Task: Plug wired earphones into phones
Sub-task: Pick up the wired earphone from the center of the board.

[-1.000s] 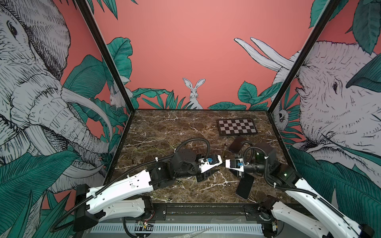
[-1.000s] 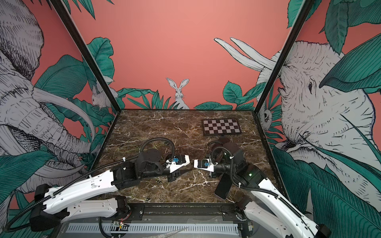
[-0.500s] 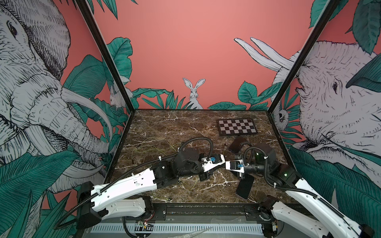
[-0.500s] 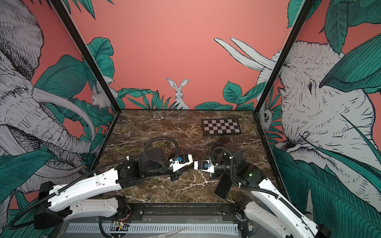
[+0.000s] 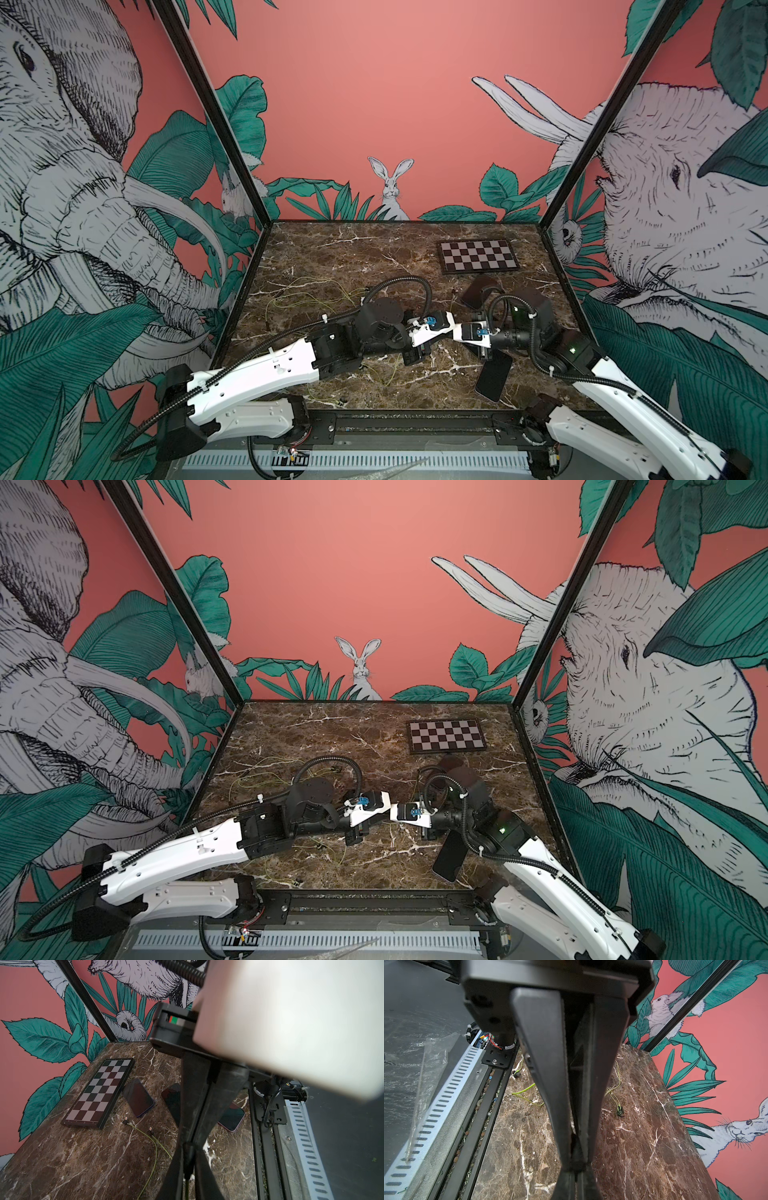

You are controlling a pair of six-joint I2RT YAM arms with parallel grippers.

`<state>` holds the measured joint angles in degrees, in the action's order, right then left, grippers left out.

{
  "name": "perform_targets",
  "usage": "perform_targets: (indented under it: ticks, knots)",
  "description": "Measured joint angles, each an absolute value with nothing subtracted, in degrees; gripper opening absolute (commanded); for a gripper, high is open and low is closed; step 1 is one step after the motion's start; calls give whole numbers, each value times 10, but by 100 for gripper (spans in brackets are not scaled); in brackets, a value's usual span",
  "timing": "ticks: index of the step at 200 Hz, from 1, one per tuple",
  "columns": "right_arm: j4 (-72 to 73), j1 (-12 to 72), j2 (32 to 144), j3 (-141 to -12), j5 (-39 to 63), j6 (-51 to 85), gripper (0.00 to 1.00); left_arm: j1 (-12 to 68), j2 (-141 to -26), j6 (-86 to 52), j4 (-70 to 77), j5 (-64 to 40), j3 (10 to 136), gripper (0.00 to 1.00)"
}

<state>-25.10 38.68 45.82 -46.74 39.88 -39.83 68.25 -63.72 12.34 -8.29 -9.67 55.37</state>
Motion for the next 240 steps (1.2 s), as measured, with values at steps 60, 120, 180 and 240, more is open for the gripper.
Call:
perform_targets:
  ticks: [60, 120, 180, 240]
  knots:
    - [-253, 386, 459, -467, 394, -376, 32, 681, -641, 115, -82, -100, 554, 0]
    - [-289, 387, 415, -471, 316, -381, 67, 673, -620, 53, -44, -28, 507, 0]
    - [-445, 388, 395, -489, 169, -552, 82, 484, -579, -110, -26, -107, 418, 0]
    - [-611, 398, 488, -437, 33, -668, 88, 424, -569, -171, 38, -202, 372, 0]
